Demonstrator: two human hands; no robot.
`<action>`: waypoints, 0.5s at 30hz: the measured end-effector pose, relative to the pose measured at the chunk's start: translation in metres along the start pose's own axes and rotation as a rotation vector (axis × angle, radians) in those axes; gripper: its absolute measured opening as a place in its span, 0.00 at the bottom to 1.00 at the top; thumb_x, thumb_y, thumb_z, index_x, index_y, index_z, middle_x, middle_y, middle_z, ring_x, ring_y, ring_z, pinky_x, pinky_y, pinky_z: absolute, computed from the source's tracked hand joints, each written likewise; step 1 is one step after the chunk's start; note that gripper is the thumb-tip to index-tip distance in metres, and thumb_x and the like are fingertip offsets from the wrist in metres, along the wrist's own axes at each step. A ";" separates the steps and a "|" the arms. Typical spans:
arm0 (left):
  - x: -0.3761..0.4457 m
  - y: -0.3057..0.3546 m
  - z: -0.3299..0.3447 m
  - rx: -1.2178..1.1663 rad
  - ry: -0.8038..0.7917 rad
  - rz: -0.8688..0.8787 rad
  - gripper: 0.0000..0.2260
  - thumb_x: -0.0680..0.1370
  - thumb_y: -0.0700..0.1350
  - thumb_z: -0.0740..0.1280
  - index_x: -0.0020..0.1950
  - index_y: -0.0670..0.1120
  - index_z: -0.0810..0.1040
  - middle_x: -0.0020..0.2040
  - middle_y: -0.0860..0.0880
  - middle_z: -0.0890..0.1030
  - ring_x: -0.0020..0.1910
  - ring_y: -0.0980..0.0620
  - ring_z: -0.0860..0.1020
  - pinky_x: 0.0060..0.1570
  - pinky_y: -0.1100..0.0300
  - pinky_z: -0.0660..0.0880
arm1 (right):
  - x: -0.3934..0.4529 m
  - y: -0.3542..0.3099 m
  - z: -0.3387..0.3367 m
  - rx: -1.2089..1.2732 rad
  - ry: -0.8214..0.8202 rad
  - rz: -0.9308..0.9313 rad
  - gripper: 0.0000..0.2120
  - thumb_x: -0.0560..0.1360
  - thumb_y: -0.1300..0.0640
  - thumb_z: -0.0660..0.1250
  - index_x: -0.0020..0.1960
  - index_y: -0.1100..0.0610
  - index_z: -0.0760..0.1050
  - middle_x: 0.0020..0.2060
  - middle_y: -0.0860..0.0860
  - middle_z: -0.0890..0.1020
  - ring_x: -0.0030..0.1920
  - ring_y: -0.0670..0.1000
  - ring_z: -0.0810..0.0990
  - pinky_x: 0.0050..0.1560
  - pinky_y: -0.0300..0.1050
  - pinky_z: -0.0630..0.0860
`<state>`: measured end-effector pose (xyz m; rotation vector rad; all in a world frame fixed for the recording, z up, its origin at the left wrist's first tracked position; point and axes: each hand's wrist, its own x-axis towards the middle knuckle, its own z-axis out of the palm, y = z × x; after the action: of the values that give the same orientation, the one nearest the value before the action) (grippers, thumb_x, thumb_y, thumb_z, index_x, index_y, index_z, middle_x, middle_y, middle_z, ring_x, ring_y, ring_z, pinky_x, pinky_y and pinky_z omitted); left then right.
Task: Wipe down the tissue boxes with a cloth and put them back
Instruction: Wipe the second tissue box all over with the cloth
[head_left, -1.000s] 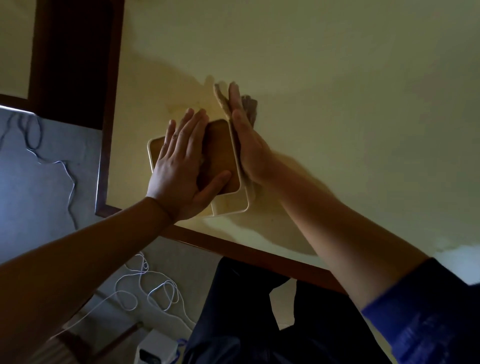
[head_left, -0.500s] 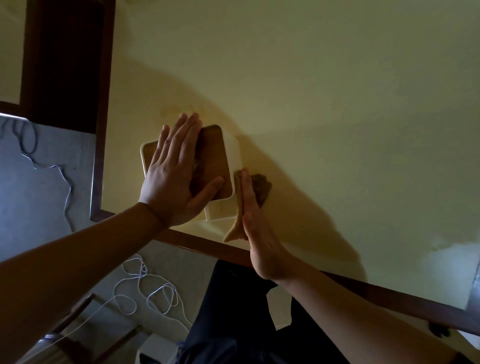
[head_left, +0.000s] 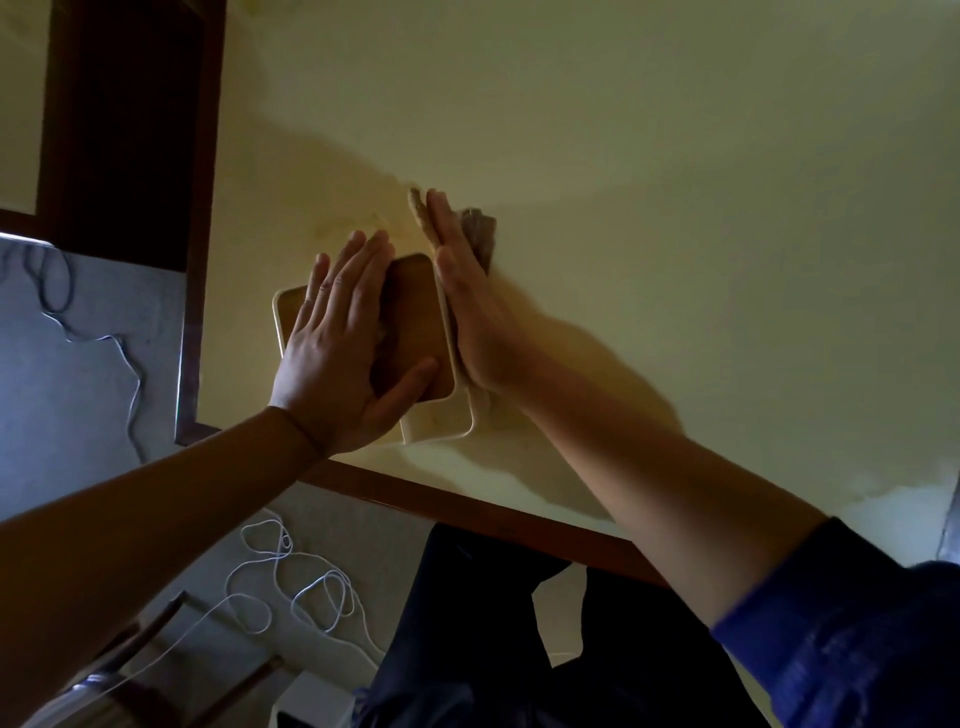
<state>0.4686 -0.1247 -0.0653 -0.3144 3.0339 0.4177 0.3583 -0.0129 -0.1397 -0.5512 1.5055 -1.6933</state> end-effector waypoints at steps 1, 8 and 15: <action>0.000 0.000 0.000 0.002 0.001 0.002 0.44 0.78 0.64 0.63 0.82 0.35 0.56 0.83 0.39 0.59 0.84 0.42 0.53 0.81 0.37 0.51 | -0.007 0.002 0.001 -0.007 0.017 0.002 0.29 0.86 0.42 0.47 0.84 0.49 0.49 0.86 0.54 0.53 0.85 0.49 0.47 0.84 0.62 0.47; 0.000 0.000 0.000 0.003 0.002 0.001 0.44 0.78 0.64 0.63 0.82 0.35 0.56 0.83 0.39 0.59 0.84 0.41 0.53 0.81 0.38 0.51 | -0.100 0.020 0.018 0.097 0.010 0.016 0.34 0.83 0.30 0.48 0.85 0.38 0.43 0.86 0.45 0.47 0.85 0.55 0.51 0.80 0.72 0.57; 0.000 -0.001 0.000 0.002 0.006 0.001 0.44 0.78 0.64 0.63 0.82 0.36 0.56 0.83 0.39 0.60 0.84 0.42 0.54 0.82 0.40 0.50 | -0.143 0.026 0.028 0.094 0.008 0.056 0.42 0.80 0.25 0.50 0.86 0.42 0.41 0.86 0.45 0.45 0.85 0.59 0.51 0.76 0.75 0.62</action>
<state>0.4687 -0.1255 -0.0652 -0.3146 3.0407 0.4145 0.4720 0.0821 -0.1335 -0.4495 1.4264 -1.7150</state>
